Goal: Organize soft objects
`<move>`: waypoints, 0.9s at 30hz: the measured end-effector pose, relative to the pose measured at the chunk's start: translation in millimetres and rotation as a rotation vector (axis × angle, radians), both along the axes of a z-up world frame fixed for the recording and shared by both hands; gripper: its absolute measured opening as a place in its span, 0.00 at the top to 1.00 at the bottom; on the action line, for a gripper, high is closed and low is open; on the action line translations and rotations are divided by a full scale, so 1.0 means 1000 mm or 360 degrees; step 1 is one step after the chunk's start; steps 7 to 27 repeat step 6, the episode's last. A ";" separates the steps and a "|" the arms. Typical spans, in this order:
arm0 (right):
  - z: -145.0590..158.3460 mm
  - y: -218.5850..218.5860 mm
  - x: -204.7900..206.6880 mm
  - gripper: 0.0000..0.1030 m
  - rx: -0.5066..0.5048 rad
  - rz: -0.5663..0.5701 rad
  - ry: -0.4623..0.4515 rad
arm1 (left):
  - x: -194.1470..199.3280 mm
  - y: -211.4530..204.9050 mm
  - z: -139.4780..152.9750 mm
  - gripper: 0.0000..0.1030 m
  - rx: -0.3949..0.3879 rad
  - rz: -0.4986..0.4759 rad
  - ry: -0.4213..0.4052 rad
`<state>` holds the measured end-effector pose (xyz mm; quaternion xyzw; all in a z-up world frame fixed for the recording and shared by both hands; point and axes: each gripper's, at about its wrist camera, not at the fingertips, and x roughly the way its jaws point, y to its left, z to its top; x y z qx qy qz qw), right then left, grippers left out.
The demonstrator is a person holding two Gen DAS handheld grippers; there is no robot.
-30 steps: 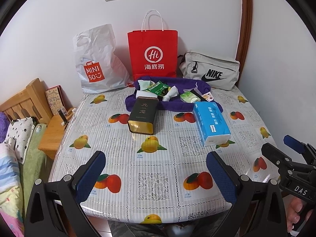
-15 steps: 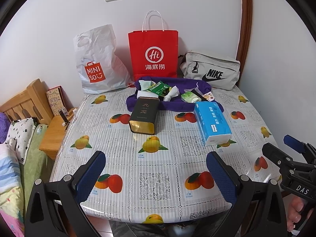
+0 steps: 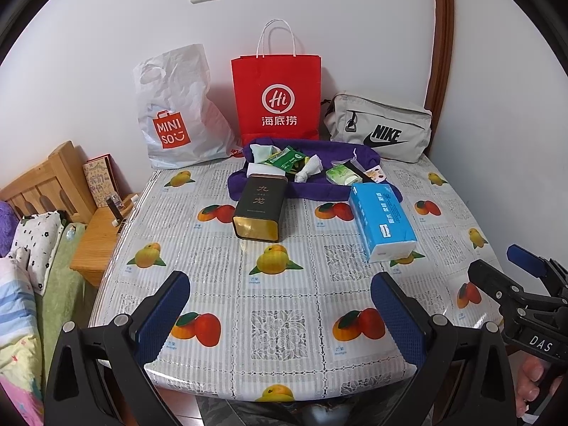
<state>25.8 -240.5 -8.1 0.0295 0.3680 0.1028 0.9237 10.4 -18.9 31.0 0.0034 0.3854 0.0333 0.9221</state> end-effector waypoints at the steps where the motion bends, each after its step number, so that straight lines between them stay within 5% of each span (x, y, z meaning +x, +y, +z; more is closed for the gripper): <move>1: 0.000 0.000 0.000 0.07 0.0000 -0.0002 0.0001 | 0.000 0.000 0.000 0.00 -0.0002 0.0000 0.0000; 27: -0.002 0.003 0.002 0.07 -0.0003 0.0001 0.0003 | 0.001 -0.002 0.001 0.00 -0.0015 -0.0021 -0.0007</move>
